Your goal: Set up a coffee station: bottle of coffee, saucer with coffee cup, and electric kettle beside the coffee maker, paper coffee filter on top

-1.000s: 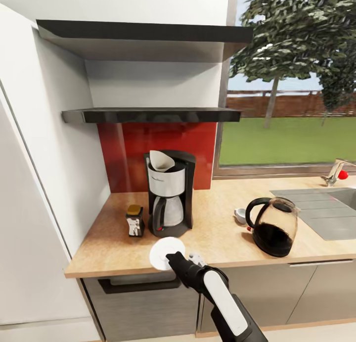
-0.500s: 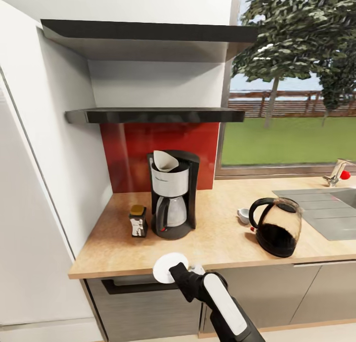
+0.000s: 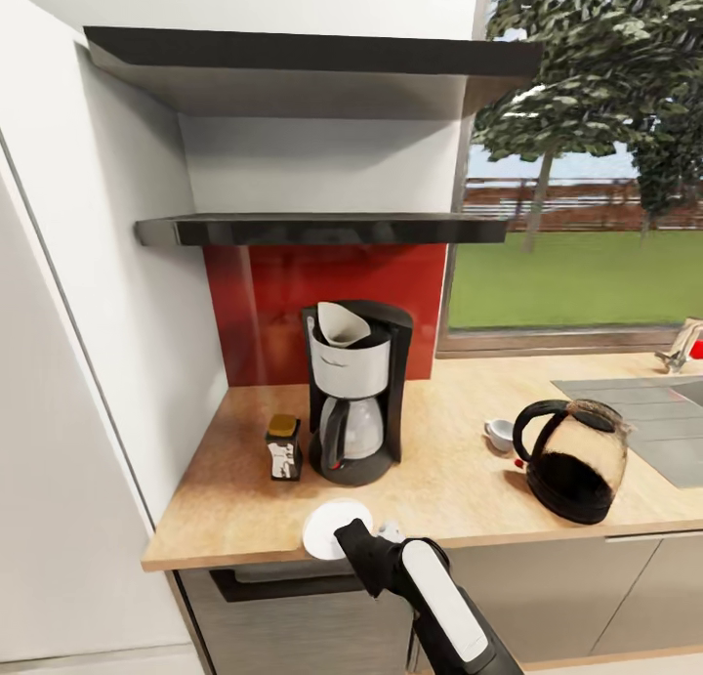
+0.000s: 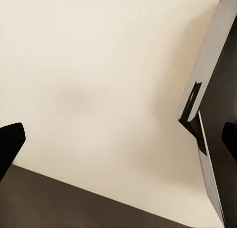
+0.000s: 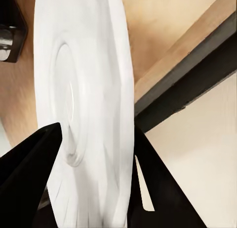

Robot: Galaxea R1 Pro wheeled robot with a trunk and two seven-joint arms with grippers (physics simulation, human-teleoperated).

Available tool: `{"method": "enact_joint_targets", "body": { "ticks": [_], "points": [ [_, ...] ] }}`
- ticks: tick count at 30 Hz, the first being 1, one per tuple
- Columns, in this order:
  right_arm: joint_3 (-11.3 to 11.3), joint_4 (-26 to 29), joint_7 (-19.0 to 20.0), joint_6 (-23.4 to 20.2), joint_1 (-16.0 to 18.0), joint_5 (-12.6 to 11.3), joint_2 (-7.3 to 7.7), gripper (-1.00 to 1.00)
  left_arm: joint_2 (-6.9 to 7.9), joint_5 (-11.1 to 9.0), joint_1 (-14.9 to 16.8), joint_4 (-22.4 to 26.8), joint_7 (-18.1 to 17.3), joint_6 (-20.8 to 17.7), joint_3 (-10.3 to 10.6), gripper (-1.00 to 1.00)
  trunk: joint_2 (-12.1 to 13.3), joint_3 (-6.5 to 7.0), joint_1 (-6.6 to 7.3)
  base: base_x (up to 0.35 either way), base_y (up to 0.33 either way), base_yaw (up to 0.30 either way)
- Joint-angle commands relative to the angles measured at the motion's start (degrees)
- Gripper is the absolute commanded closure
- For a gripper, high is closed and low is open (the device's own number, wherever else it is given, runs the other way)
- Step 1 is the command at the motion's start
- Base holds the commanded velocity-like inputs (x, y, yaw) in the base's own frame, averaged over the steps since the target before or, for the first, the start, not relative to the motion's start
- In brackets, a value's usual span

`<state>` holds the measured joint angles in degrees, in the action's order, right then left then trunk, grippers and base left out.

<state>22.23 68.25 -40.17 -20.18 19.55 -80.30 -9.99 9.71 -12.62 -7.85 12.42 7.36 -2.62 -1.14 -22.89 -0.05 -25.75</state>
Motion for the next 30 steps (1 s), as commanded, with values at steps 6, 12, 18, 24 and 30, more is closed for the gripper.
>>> {"method": "enact_joint_targets", "body": {
  "ticks": [6, 12, 18, 24, 30],
  "points": [
    [-0.06, 0.00, -0.35, -0.19, 0.04, -0.21, -0.01, 1.00, -0.01, -0.39, -0.07, 0.24, 0.11, -0.33, -0.09, -1.00, -0.04, -0.01, -0.04, 0.047, 0.022, 0.000],
    [-0.07, -1.98, -0.35, -0.21, 0.00, -0.28, -0.01, 1.00, 0.11, -0.39, -0.06, 0.22, 0.11, -0.60, -0.09, -1.00, -0.04, -0.01, -0.04, 0.011, 0.004, 0.000],
    [-0.08, -3.52, -0.35, -0.21, 0.04, -0.27, -0.01, 1.00, 0.11, -0.39, -0.06, 0.19, 0.18, -0.51, -0.10, -1.00, -0.04, -0.01, -0.04, 0.102, 0.105, 0.000],
    [-0.17, -3.49, -0.35, -0.21, 0.03, -0.24, -0.01, 1.00, 0.07, -0.39, -0.08, 0.16, 0.14, -0.56, -0.09, -1.00, -0.04, -0.01, -0.04, 0.036, 0.009, 0.000],
    [-0.17, -3.41, -0.35, -0.25, 0.04, -0.21, -0.01, 1.00, 0.05, -0.39, -0.06, 0.16, 0.17, -0.56, -0.09, -1.00, -0.04, -0.01, -0.04, 0.209, 0.000, 0.000]
  ]
}}
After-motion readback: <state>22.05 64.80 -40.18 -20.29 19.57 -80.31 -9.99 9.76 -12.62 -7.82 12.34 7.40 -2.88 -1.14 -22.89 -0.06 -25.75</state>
